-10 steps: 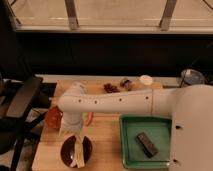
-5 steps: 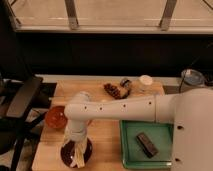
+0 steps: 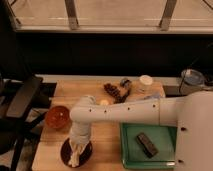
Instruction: Place banana in red bowl
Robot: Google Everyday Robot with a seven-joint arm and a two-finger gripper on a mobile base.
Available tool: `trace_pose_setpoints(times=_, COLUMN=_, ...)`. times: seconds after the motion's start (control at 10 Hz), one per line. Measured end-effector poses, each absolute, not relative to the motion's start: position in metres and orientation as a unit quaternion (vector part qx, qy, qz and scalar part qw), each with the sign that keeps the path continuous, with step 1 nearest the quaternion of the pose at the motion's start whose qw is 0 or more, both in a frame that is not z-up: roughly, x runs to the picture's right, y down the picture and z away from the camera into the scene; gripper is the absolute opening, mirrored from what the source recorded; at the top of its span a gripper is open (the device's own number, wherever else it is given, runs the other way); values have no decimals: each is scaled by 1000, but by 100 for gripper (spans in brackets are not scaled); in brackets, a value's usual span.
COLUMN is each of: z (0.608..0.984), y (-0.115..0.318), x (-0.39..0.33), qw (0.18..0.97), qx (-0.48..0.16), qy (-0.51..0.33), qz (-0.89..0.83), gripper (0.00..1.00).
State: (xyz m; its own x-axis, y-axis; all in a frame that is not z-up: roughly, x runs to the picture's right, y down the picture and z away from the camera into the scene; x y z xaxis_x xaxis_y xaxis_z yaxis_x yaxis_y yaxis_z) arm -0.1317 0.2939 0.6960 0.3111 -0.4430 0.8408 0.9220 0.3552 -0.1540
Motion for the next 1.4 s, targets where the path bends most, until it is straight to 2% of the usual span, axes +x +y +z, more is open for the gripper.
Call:
trace_pose_setpoints(times=0.1, z=692, y=286, x=-124, qw=748, qx=-326, qy=-357, qz=-454, gripper=5)
trace_pose_setpoints(times=0.2, z=689, y=276, x=-117, qw=756, qx=-321, qy=-354, qz=-448, gripper=1)
trace_pose_setpoints(times=0.6, z=676, y=202, x=-78, qw=794, qx=-278, qy=-322, qz=-434, gripper=0)
trace_pose_setpoints(times=1.0, z=716, y=126, x=-80, qw=811, qx=-211, qy=-336, qz=-431, gripper=0)
trace_pose_setpoints(times=1.4, z=760, y=58, x=-132, qw=798, qx=-140, qy=-378, qz=-448, gripper=0)
